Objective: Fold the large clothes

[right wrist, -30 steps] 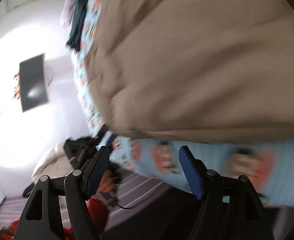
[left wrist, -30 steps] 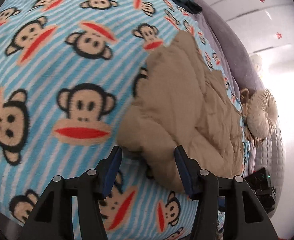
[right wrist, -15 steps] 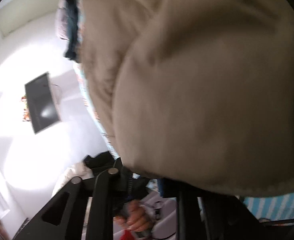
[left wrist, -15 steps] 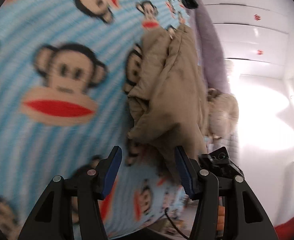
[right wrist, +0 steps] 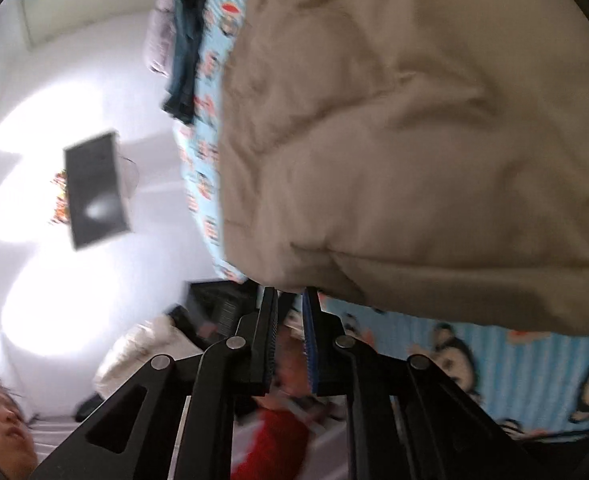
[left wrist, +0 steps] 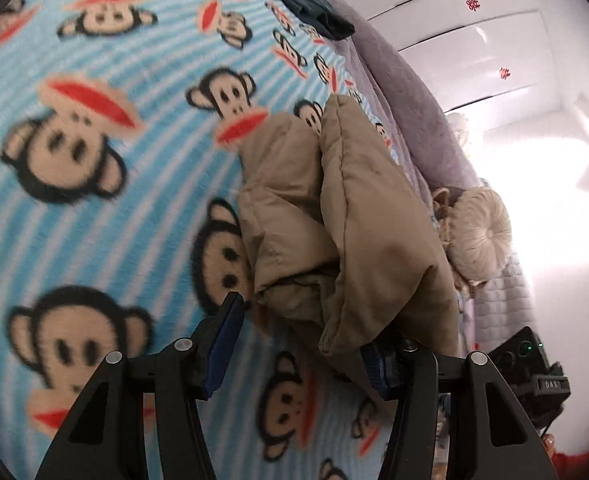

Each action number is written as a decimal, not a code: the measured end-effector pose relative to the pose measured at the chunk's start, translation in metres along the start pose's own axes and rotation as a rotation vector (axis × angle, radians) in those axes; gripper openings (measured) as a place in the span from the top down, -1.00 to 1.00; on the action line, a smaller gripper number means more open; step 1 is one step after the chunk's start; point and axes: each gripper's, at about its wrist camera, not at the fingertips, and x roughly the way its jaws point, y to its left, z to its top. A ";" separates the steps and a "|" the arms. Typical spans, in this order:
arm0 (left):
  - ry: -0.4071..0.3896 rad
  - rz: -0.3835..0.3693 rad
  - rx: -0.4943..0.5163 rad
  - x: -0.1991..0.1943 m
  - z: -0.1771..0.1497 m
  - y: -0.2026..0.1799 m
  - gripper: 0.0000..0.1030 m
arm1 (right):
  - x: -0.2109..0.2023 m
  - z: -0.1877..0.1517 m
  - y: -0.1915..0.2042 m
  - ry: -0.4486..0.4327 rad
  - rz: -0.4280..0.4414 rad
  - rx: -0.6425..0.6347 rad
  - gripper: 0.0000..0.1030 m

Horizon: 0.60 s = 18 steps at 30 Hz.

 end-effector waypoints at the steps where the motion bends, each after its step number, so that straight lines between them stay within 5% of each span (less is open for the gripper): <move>1: -0.009 0.012 0.011 -0.005 -0.001 -0.001 -0.10 | -0.001 -0.003 0.000 0.024 -0.029 -0.019 0.72; 4: -0.028 0.036 0.036 -0.033 -0.008 0.001 -0.10 | -0.009 -0.005 0.011 0.067 -0.059 -0.088 0.66; 8: -0.034 0.036 0.031 -0.059 0.001 0.005 -0.10 | -0.027 0.007 0.038 0.017 -0.132 -0.200 0.66; 16: 0.120 -0.166 0.122 -0.023 0.031 -0.006 -0.09 | -0.003 0.082 0.080 -0.114 -0.416 -0.343 0.66; 18: 0.124 -0.199 0.220 -0.027 0.022 -0.024 0.20 | 0.009 0.098 0.086 -0.117 -0.504 -0.387 0.66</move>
